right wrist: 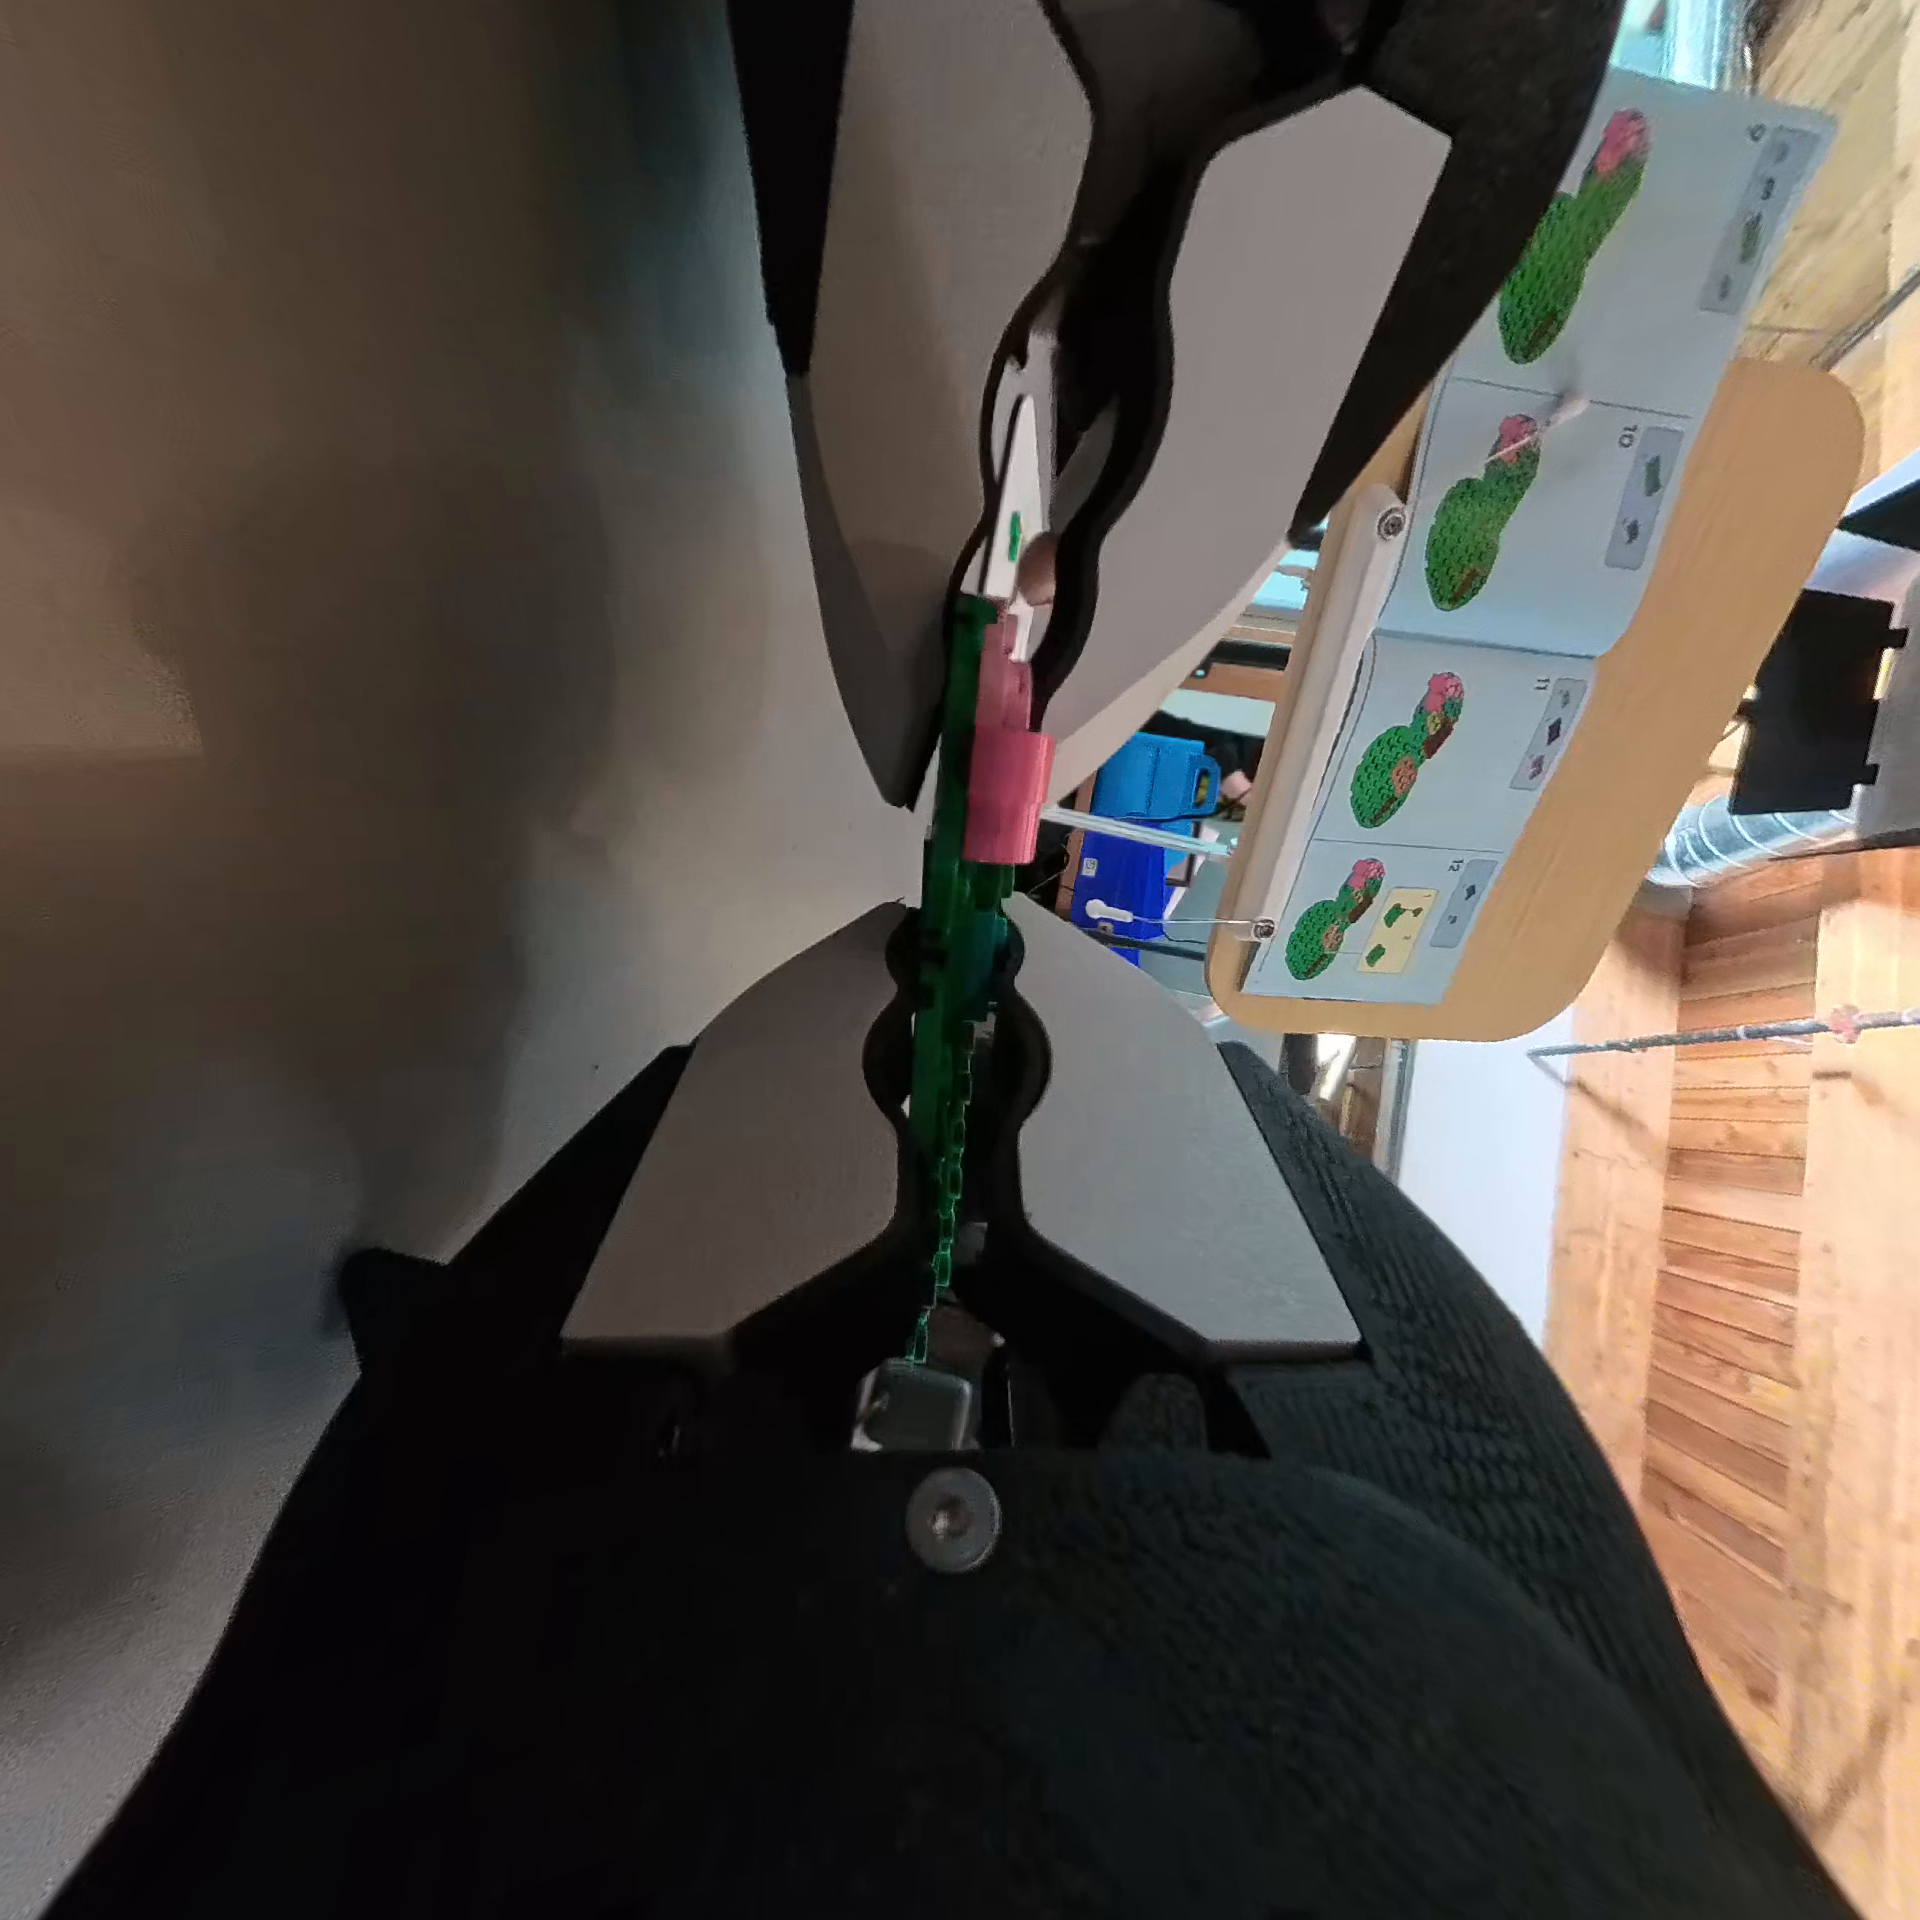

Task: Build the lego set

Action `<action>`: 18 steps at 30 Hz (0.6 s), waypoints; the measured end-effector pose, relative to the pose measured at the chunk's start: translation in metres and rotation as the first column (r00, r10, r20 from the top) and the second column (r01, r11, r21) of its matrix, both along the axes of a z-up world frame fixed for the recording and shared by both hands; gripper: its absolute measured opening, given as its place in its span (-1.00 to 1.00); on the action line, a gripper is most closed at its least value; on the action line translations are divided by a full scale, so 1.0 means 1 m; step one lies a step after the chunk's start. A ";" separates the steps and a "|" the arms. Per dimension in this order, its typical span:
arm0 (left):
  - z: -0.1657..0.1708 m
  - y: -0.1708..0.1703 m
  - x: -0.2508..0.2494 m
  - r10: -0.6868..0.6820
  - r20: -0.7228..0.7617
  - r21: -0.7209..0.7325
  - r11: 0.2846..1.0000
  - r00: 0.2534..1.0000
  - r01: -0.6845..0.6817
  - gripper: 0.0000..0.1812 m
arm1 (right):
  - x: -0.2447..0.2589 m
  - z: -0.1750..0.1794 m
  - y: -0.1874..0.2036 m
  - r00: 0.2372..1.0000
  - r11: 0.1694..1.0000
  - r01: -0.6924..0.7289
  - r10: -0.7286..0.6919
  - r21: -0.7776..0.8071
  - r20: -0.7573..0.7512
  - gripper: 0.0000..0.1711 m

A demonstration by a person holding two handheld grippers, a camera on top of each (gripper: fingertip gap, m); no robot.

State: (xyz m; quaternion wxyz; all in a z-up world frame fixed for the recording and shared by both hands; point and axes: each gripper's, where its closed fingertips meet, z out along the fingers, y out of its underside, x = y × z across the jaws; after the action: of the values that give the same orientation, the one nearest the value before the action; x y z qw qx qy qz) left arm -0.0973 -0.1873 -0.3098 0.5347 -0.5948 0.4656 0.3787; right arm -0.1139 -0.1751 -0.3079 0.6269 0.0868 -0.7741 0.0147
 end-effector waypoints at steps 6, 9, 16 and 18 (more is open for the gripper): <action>0.009 0.000 -0.002 0.016 0.004 0.045 0.999 1.000 -0.016 -0.91 | -0.001 0.006 0.002 1.000 0.987 0.022 -0.022 -0.157 0.004 -0.88; 0.005 0.000 -0.006 0.032 -0.061 0.054 0.998 0.998 -0.028 -0.91 | 0.002 0.010 0.011 0.998 0.965 0.063 -0.053 -0.254 0.044 -0.55; 0.002 0.001 -0.018 0.073 -0.104 0.057 0.996 0.992 -0.068 -0.91 | 0.020 0.004 0.019 0.995 0.911 0.086 -0.057 -0.404 0.083 -0.55; 0.004 0.001 -0.022 0.084 -0.093 0.069 0.995 0.992 -0.078 -0.91 | 0.022 0.006 0.024 0.992 0.877 0.118 -0.081 -0.465 0.098 -0.56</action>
State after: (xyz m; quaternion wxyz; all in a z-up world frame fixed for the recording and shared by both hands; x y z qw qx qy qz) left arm -0.1189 -0.1867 -0.3060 0.5152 -0.5766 0.4535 0.4433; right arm -0.0920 -0.1506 -0.3021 0.5996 -0.1081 -0.7739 0.1728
